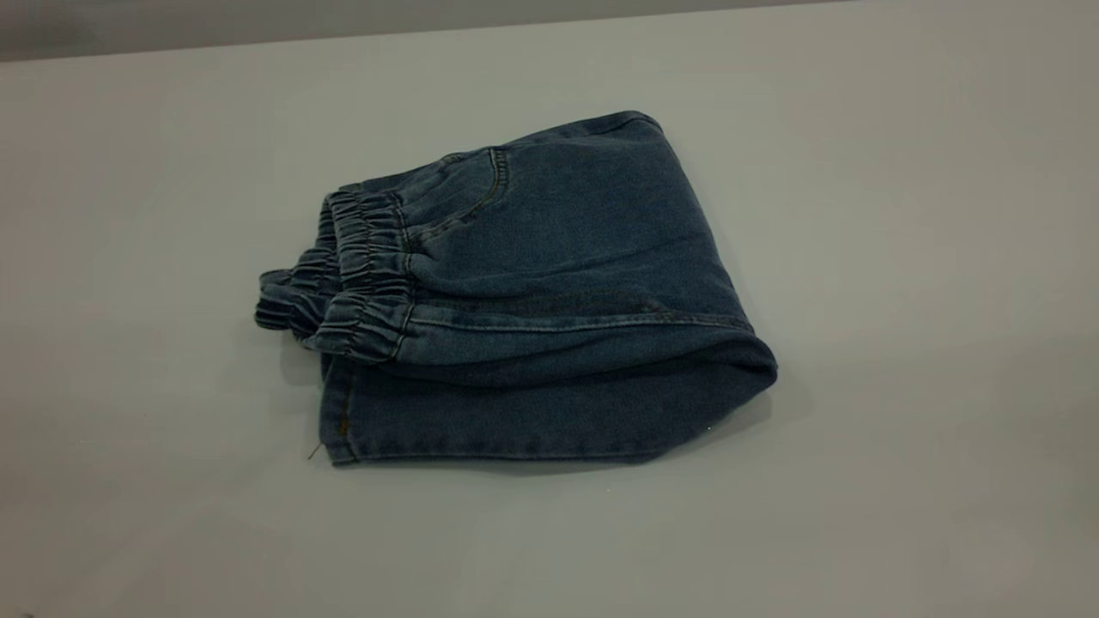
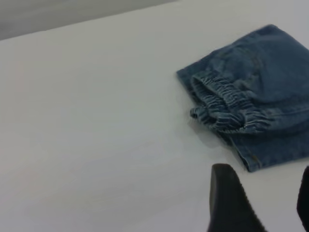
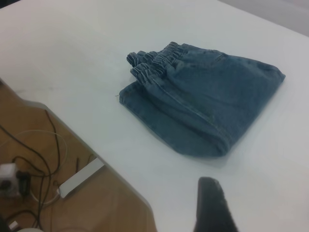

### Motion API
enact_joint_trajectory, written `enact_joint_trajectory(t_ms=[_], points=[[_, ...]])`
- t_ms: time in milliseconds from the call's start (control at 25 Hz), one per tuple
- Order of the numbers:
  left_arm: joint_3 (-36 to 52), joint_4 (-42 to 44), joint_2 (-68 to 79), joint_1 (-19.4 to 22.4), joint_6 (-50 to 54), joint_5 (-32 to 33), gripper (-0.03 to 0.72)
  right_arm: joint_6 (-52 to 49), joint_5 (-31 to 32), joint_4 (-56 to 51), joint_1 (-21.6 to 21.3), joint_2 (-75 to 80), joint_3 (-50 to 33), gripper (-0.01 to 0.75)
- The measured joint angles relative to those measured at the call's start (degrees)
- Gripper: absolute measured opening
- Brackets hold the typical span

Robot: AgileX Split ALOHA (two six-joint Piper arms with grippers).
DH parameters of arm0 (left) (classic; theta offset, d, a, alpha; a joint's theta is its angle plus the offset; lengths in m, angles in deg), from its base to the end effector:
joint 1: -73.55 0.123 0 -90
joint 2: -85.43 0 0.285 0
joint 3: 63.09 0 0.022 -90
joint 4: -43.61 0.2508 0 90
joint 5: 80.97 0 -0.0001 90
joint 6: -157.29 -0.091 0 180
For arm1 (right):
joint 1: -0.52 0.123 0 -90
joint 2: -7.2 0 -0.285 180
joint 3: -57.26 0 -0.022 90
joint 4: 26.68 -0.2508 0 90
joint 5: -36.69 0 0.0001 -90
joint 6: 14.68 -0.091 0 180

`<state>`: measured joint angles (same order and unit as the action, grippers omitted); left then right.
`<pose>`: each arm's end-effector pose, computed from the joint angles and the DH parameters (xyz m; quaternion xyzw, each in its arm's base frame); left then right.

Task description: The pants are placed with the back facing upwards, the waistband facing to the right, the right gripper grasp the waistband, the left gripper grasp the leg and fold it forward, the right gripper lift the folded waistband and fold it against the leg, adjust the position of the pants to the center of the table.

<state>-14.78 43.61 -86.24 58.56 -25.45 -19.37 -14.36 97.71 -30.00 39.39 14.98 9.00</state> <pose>-0.0043 0.0012 0.2774 0.1323 0.8480 -0.0548 0.5103 -0.0074 0.0000 0.2786 -0.2871 0.8028 0.1996 0.4830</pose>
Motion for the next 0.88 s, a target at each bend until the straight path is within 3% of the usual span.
enact_joint_trajectory(t_ms=[120, 200, 440, 560, 640, 880], points=[[0.0, 0.0, 0.0, 0.0, 0.0, 0.0, 0.332, 0.0, 0.0, -0.2, -1.8, 0.0, 0.0, 0.369], [0.0, 0.0, 0.0, 0.0, 0.0, 0.1, 0.332, 0.0, 0.0, -1.3, -5.5, 0.0, 0.0, 0.369], [0.0, 0.0, -0.1, 0.1, -0.1, 0.2, 0.332, 0.0, 0.0, -1.3, -23.2, 0.0, 0.0, 0.369], [0.0, 0.0, -0.1, 2.1, -0.1, 0.2, 0.332, 0.0, 0.0, -1.3, -29.7, 0.0, 0.0, 0.369], [0.0, 0.0, -0.1, 4.9, -0.1, 0.2, 0.332, 0.0, 0.0, -1.3, -31.8, 0.0, 0.0, 0.369], [0.0, 0.0, -0.6, 12.6, -0.2, 0.2, 0.332, 0.0, 0.0, -1.5, -32.2, 0.0, 0.0, 0.369]])
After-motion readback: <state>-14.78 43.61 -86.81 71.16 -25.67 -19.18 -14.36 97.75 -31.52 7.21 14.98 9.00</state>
